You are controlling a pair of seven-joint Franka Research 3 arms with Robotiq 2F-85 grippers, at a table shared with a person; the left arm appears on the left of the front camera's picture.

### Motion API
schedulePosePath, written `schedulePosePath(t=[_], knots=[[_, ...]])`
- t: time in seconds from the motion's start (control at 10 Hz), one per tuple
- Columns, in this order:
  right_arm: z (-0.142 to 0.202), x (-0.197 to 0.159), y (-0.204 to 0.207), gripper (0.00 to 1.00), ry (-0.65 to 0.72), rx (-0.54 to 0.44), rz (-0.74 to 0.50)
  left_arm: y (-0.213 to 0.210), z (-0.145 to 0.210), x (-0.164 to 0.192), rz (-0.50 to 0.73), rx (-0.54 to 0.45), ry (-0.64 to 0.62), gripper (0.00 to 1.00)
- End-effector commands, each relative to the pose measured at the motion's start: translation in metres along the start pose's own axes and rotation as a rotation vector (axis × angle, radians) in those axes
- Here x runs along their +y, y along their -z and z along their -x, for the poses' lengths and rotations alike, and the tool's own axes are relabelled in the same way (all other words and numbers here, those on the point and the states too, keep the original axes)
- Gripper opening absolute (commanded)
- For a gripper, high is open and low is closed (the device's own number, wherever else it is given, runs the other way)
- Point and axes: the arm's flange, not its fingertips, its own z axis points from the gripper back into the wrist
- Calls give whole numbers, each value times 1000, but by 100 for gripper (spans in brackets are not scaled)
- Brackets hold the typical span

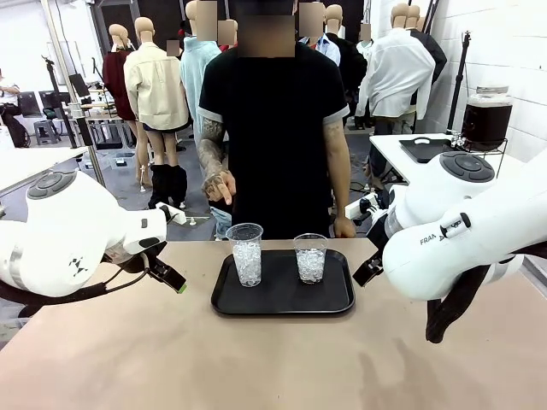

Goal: Pour the drink into the iced cup.
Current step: Pick up the iced cup indicated by the human and present it to them.

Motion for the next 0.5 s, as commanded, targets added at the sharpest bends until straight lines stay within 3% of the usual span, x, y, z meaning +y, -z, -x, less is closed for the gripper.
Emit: schedulePosePath(t=[0.0,0.2,0.4], knots=[[0,0,0,100,1,0,0,0,0,0,0,0,0,100],[0,0,0,100,1,0,0,-13,-29,51,150,-93,102,100],[0,0,0,100,1,0,0,-2,-62,96,299,-52,231,100]])
